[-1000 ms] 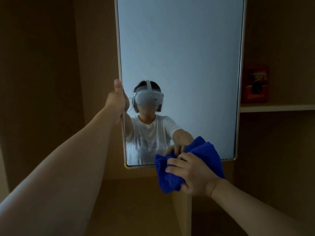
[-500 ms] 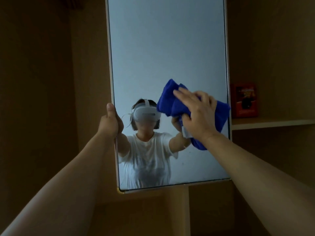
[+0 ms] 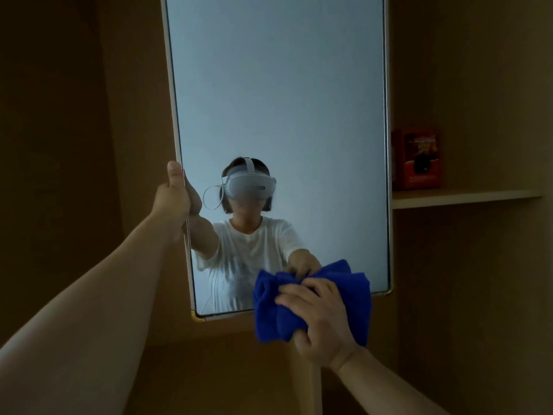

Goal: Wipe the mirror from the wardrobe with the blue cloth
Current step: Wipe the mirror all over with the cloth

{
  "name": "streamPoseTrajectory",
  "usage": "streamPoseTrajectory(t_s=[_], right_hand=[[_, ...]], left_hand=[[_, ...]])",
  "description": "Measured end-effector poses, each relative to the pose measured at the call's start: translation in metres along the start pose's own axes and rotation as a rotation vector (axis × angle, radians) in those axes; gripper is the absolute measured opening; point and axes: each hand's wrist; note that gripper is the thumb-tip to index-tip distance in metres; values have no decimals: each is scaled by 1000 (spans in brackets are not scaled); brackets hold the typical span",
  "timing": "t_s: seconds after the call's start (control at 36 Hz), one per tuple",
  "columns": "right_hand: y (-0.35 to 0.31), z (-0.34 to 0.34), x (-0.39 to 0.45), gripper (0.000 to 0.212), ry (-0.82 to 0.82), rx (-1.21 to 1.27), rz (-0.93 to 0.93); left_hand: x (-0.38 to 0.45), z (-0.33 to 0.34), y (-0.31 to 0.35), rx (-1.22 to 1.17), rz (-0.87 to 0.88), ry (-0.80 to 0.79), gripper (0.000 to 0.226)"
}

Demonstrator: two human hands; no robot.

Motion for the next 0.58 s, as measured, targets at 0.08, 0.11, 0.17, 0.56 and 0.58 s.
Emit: streamPoseTrajectory(t_s=[0.08, 0.11, 0.17, 0.56, 0.58], right_hand=[[-8, 4, -17, 33, -34, 42, 61], [-11, 2, -16, 32, -30, 53, 87], [-16, -4, -9, 29, -47, 59, 113], [-10, -73, 51, 26, 299, -13, 133], [-6, -82, 61, 29, 374, -34, 140]], left_hand=[[1, -1, 0, -15, -4, -20, 79], [0, -1, 1, -16, -9, -14, 79], [-2, 1, 3, -16, -12, 9, 78], [-13, -7, 12, 15, -39, -38, 79], [-13, -7, 11, 26, -30, -48, 80]])
Point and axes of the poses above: each hand's wrist, its own x-axis towards the middle knuckle, its own z-axis out of the palm, y = z × x, and after that the axes turned 2 degrees about -y, right-handed
